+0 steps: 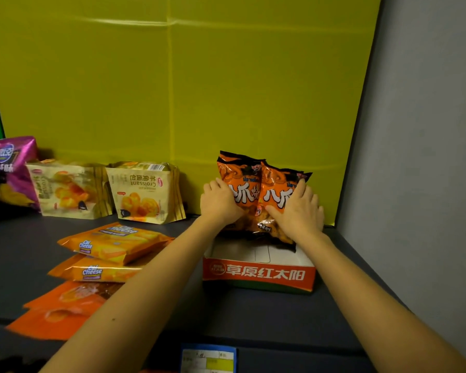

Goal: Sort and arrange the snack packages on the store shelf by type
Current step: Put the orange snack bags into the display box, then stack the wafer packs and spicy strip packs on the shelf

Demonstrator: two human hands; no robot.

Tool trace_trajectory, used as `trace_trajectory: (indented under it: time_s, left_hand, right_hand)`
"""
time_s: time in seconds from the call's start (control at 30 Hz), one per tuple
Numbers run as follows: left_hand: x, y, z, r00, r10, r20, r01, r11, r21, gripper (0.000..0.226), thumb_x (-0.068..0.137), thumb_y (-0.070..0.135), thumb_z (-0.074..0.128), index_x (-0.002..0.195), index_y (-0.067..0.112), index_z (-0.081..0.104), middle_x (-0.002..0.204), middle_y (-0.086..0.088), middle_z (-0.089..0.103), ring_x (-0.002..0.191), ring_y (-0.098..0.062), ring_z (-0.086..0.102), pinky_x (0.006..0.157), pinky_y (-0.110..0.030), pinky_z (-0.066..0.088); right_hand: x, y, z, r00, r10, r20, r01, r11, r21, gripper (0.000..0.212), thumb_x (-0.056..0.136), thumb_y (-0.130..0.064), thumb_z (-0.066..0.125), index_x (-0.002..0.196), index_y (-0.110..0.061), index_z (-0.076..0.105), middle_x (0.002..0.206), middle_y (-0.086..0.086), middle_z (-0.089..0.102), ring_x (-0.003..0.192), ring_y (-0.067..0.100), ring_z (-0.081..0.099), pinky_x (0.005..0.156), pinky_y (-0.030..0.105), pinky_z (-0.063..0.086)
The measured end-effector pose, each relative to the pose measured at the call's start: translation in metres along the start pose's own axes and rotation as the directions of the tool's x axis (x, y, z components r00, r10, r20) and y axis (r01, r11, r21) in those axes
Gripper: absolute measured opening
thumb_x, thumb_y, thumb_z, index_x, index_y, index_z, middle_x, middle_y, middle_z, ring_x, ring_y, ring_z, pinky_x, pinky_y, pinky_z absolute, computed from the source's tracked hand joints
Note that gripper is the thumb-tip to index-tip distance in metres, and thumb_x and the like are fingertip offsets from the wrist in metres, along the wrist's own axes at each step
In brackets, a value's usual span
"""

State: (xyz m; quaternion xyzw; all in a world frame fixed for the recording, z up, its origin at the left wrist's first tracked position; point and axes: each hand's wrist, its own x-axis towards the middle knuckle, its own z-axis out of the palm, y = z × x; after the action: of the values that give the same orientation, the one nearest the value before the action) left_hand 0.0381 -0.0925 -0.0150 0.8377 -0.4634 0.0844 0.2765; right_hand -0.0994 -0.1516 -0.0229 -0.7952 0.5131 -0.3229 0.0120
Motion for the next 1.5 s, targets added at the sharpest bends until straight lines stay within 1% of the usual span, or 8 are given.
trace_trajectory:
  time_s: [0.23,0.37,0.6,0.83,1.03,1.13,1.33,1.5]
  left_hand:
    - [-0.002,-0.026,-0.045,0.986,0.093,0.138,-0.089,0.995,-0.040,0.051,0.078,0.048,0.065,0.110,0.009,0.059,0.109,-0.005,0.060,0.099,-0.024,0.056,0.088,-0.038,0.049]
    - [-0.021,-0.065,-0.100,0.991,0.132,-0.004,-0.131,0.985,-0.108,0.042,0.085,0.041,0.061,0.107,0.006,0.065,0.105,-0.008,0.066,0.095,-0.022,0.059,0.080,-0.033,0.048]
    - [-0.065,-0.182,-0.159,1.000,0.014,-0.018,-0.017,0.976,-0.219,0.032,0.083,0.034,0.066,0.090,0.003,0.069,0.084,-0.015,0.068,0.070,-0.026,0.060,0.064,-0.036,0.047]
    - [-0.092,-0.263,-0.141,0.961,-0.113,0.253,0.203,0.908,-0.365,0.016,0.090,0.025,0.057,0.077,0.017,0.064,0.082,-0.010,0.068,0.064,-0.018,0.058,0.062,-0.029,0.046]
    - [-0.104,-0.261,-0.124,0.828,-0.062,0.557,0.402,0.759,-0.513,0.020,0.089,0.037,0.055,0.087,0.021,0.068,0.074,0.005,0.075,0.066,-0.007,0.070,0.063,-0.017,0.053]
    - [-0.109,-0.254,-0.122,0.788,-0.011,0.615,0.446,0.699,-0.559,0.030,0.082,0.044,0.062,0.090,0.016,0.070,0.079,0.000,0.078,0.078,-0.018,0.074,0.085,-0.033,0.056]
    - [-0.105,-0.244,-0.118,0.796,0.045,0.603,0.389,0.726,-0.567,0.068,0.045,0.063,0.078,0.097,0.021,0.071,0.098,-0.002,0.076,0.087,-0.021,0.073,0.091,-0.041,0.054]
    - [-0.099,-0.239,-0.116,0.777,0.048,0.628,0.462,0.633,-0.621,0.039,0.069,0.032,0.079,0.099,0.012,0.066,0.094,-0.010,0.075,0.087,-0.028,0.072,0.085,-0.041,0.056]
  right_hand:
    - [-0.002,-0.011,-0.026,0.997,0.005,0.076,-0.018,0.985,0.173,0.103,0.083,-0.056,0.054,0.149,-0.005,-0.006,0.158,0.014,-0.014,0.146,0.032,-0.004,0.117,0.044,0.008]
    - [-0.015,-0.043,-0.043,0.980,-0.167,-0.111,0.191,0.944,0.270,0.059,0.090,-0.035,0.052,0.142,-0.015,0.033,0.155,0.004,0.020,0.142,0.023,0.019,0.112,0.039,0.024]
    - [-0.057,-0.132,-0.033,0.891,-0.442,0.100,0.368,0.834,0.412,0.027,0.089,-0.027,0.055,0.113,-0.016,0.062,0.116,0.002,0.062,0.099,0.015,0.056,0.081,0.025,0.041]
    - [-0.097,-0.184,-0.004,0.877,-0.266,0.401,0.244,0.964,0.105,0.065,0.081,-0.070,0.040,0.103,-0.012,0.058,0.106,0.012,0.060,0.107,0.033,0.058,0.077,0.037,0.044]
    - [-0.115,-0.202,0.005,0.868,-0.063,0.492,0.125,0.988,-0.095,0.104,0.067,-0.087,0.030,0.127,-0.004,0.051,0.134,0.015,0.052,0.123,0.034,0.048,0.095,0.042,0.042]
    - [-0.116,-0.204,0.009,0.819,0.007,0.574,0.055,0.994,-0.091,0.108,0.063,-0.089,0.033,0.132,-0.007,0.048,0.139,0.015,0.048,0.124,0.035,0.048,0.100,0.043,0.042]
    - [-0.118,-0.196,0.010,0.802,0.053,0.595,-0.168,0.976,0.140,0.088,0.077,-0.068,0.050,0.134,-0.002,0.043,0.138,0.016,0.048,0.122,0.031,0.050,0.096,0.035,0.043]
    - [-0.118,-0.182,0.015,0.750,0.078,0.656,-0.469,0.763,0.446,0.032,0.081,-0.046,0.063,0.091,-0.017,0.054,0.092,-0.004,0.057,0.089,0.012,0.053,0.067,0.022,0.046]
